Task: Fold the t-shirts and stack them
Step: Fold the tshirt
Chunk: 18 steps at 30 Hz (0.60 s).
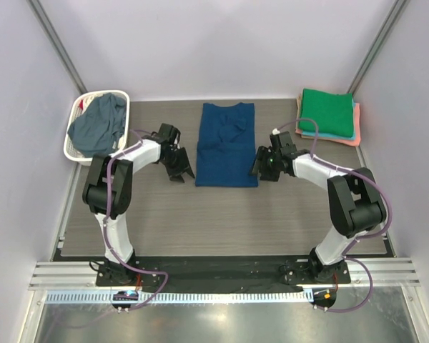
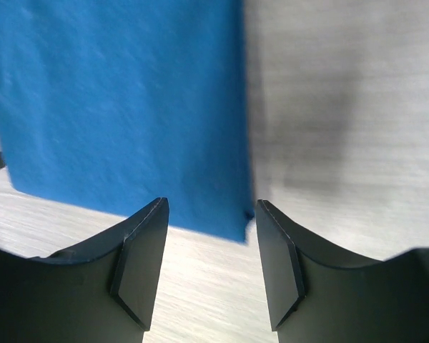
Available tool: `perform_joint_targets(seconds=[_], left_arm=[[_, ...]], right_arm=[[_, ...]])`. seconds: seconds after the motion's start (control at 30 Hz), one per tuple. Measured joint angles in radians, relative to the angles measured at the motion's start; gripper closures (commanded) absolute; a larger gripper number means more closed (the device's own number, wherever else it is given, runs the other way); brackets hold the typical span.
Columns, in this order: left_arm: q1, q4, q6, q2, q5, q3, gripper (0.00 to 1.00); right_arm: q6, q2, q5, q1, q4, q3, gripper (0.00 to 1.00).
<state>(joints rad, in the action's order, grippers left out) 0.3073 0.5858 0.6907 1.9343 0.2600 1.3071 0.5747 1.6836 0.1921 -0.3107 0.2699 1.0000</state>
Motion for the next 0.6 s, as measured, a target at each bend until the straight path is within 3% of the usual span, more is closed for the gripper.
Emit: perform_joint_targets(seconds=[0.37,0.6], left_arm=[[0.021,-0.162,0.043,-0.042,0.060,-0.119,0.53],[0.035,-0.233,0.066,-0.056,0.075,-0.162,0.55]], right_arm=[[0.007,-0.041,-0.003,0.006,-0.032,-0.114,0.44],[0.015,-0.047,0.013,0.006,-0.093,-0.155,0.54]])
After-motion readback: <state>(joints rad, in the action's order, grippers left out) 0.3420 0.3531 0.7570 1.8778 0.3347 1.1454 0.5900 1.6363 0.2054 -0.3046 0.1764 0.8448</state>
